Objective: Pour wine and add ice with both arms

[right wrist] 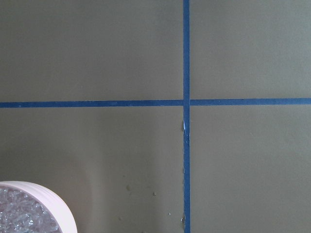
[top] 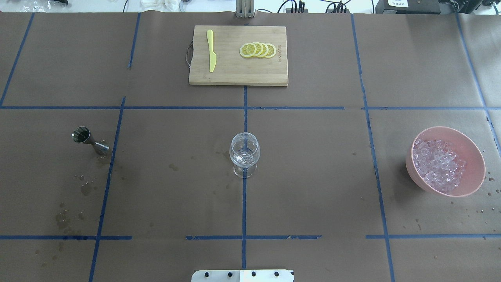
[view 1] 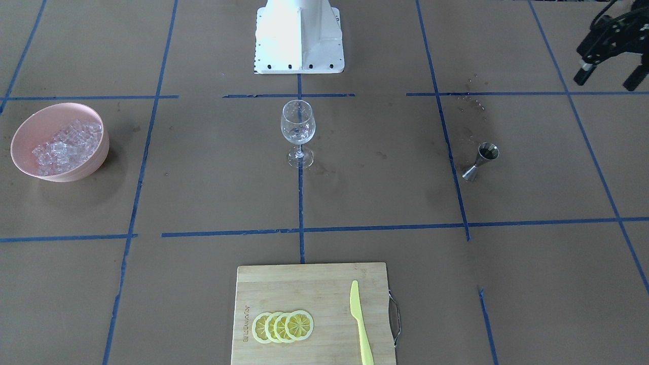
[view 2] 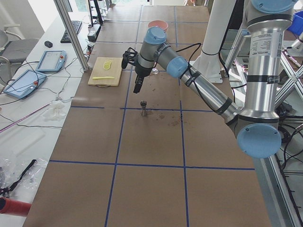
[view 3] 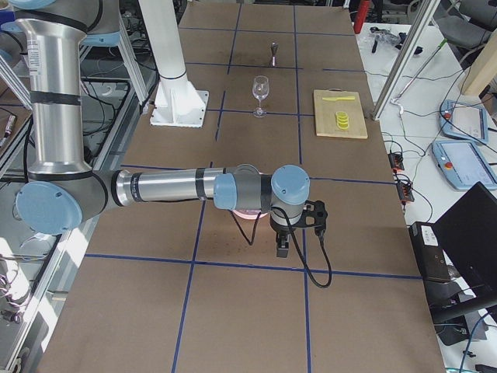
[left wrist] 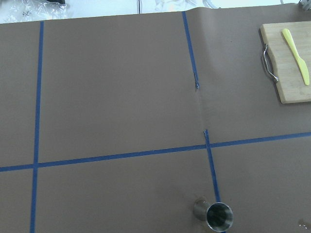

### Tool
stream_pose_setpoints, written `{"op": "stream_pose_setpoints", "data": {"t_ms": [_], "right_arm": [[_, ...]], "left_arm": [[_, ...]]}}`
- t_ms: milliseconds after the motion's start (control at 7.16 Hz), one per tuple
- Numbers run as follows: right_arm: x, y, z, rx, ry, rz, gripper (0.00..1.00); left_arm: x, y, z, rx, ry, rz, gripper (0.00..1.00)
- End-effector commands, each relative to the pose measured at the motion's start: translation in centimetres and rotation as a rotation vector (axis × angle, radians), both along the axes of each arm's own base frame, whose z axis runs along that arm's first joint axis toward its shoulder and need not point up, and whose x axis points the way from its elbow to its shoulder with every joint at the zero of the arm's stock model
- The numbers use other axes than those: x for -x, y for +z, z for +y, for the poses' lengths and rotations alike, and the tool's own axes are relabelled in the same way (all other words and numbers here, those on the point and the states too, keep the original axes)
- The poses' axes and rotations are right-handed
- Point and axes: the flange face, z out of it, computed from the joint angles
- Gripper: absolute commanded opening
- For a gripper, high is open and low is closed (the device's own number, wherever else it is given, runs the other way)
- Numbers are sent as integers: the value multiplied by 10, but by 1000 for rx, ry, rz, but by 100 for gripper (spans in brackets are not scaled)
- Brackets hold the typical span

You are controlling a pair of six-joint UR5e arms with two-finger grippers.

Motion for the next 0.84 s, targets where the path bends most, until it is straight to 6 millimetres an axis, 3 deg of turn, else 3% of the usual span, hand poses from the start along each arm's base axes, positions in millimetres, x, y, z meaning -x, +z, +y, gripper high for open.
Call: {"op": "stream_pose_setpoints", "data": {"t_ms": [0,279,698], "right_arm": [[0,-14,-4,41,60,-10,100],[0,-19,-3,31,62,-11,100],[1,-27,-3,23,67,-18,100]], "left_arm": [[-62,24,46,5,-84,79,100],[-104,51,87,-2,-171,96,100],[-175,68,138,-59,-309,48,100]]}}
